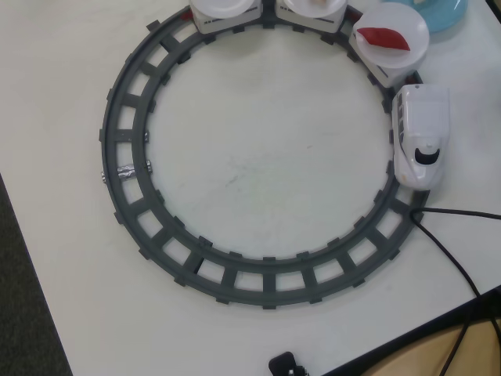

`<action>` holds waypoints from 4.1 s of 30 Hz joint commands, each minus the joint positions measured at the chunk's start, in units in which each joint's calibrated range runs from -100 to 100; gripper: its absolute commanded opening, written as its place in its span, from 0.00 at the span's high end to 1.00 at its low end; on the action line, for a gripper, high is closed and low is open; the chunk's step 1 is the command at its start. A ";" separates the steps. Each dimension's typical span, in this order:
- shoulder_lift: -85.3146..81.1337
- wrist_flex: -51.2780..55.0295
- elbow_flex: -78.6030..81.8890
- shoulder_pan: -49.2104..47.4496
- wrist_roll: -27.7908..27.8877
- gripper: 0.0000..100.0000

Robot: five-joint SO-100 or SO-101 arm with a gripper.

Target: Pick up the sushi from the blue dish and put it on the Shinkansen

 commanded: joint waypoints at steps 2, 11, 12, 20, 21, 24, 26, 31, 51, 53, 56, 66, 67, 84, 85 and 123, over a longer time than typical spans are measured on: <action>18.70 -5.89 -11.38 0.35 -0.24 0.79; 54.36 -6.15 -50.07 2.82 0.23 0.79; 57.61 -6.06 -54.64 3.26 0.18 0.79; 82.58 -0.24 -87.41 4.49 -0.24 0.79; 85.59 1.30 -91.54 4.23 -0.03 0.79; 94.61 6.77 -104.02 3.17 0.29 0.78; 100.79 10.80 -112.90 2.47 0.29 0.78; 116.40 21.07 -136.24 2.38 0.29 0.78; 137.11 25.60 -152.04 -1.85 2.59 0.62; 138.20 25.60 -152.04 -1.93 2.59 0.62; 140.37 24.75 -152.04 -1.93 2.59 0.62; 144.63 22.35 -152.04 -2.55 2.65 0.69; 144.80 22.35 -152.04 -2.73 2.65 0.73; 124.75 25.52 -151.86 6.69 1.86 0.97; 121.83 26.46 -151.59 7.57 1.86 0.97; 96.11 22.69 -119.01 -20.51 2.59 0.98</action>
